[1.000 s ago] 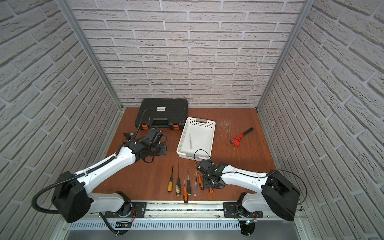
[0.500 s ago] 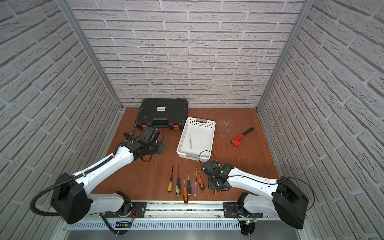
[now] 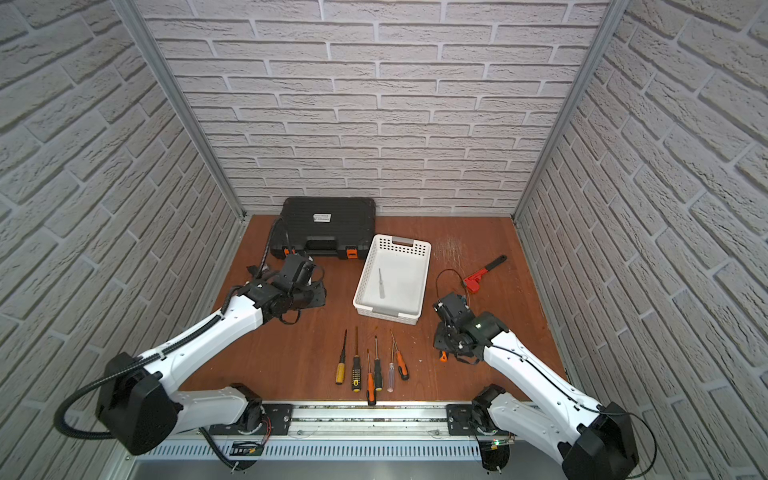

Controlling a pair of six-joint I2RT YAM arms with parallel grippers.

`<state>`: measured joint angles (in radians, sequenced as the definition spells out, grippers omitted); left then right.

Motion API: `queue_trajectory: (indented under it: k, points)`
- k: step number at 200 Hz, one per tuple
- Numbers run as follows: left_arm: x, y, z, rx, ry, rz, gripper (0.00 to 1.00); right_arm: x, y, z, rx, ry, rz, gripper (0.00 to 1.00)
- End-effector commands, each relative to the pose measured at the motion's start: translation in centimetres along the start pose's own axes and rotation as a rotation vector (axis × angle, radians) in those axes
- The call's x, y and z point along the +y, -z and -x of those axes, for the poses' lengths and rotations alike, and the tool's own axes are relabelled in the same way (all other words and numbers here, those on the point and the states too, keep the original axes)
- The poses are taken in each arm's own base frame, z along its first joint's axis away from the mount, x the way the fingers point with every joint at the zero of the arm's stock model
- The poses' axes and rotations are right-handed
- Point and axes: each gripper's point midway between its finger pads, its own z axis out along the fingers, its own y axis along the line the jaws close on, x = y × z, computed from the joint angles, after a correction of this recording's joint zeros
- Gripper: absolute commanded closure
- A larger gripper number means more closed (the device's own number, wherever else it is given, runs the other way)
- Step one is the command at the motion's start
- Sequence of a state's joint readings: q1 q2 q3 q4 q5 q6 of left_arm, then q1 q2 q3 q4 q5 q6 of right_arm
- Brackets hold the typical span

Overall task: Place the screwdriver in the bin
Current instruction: 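Grasp the orange-black screwdriver with the right gripper and carry it over the basket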

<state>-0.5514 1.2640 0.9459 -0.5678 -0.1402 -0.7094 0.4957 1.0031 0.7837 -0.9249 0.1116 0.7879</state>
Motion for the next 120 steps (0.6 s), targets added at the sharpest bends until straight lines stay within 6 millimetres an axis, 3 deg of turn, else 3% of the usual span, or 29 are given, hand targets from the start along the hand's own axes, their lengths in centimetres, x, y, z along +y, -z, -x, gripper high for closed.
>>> queue_trajectory:
  k: [1,33,63,91,120]
  points:
    - [0.3,0.1,-0.2,-0.011,0.02,-0.011,0.49,4.1,2.7,5.5,-0.111,0.121,0.078,0.95]
    - [0.4,0.7,-1.0,0.014,0.052,-0.027,0.48,11.1,2.6,10.9,-0.139,0.234,0.189,0.95]
    - [1.1,1.1,-1.8,0.011,0.081,-0.021,0.47,16.0,0.4,13.5,-0.077,0.304,0.249,0.95]
    - [1.2,1.2,-2.3,0.018,0.103,-0.029,0.46,17.7,-2.5,14.8,-0.058,0.312,0.245,0.95]
    - [1.3,0.7,-2.9,0.03,0.116,-0.031,0.43,18.4,-5.7,14.5,-0.009,0.286,0.245,0.95]
